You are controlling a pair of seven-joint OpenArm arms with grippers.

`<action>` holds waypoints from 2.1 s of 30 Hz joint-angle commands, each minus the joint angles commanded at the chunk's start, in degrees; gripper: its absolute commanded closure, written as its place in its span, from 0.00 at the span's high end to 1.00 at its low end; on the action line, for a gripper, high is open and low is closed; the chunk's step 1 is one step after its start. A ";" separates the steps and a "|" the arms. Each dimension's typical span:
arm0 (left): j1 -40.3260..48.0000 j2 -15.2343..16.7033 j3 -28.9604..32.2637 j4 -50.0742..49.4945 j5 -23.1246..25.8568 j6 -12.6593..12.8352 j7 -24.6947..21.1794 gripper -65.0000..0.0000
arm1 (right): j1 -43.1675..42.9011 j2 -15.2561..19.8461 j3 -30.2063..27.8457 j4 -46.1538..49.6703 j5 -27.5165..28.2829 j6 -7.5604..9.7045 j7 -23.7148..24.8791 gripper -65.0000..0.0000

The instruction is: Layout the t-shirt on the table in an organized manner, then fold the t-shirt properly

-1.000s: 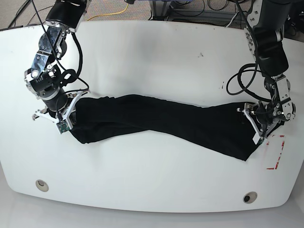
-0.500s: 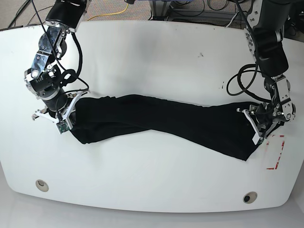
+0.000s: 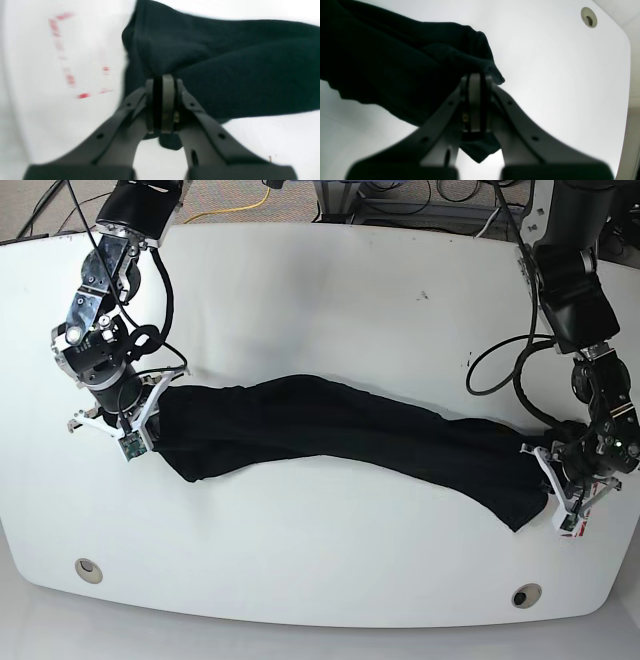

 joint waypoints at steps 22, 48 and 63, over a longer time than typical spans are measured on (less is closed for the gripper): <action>1.49 -2.02 0.00 1.76 0.00 0.00 0.97 0.02 | 0.09 0.09 0.00 0.00 0.00 0.00 0.00 0.00; 5.54 -3.52 0.00 7.47 0.00 0.00 4.31 0.48 | 0.35 0.09 -0.18 0.00 0.00 0.00 0.00 0.00; 5.54 0.88 0.00 -5.54 0.00 0.00 2.46 0.48 | 0.35 0.09 -0.18 0.00 0.00 0.00 0.00 0.00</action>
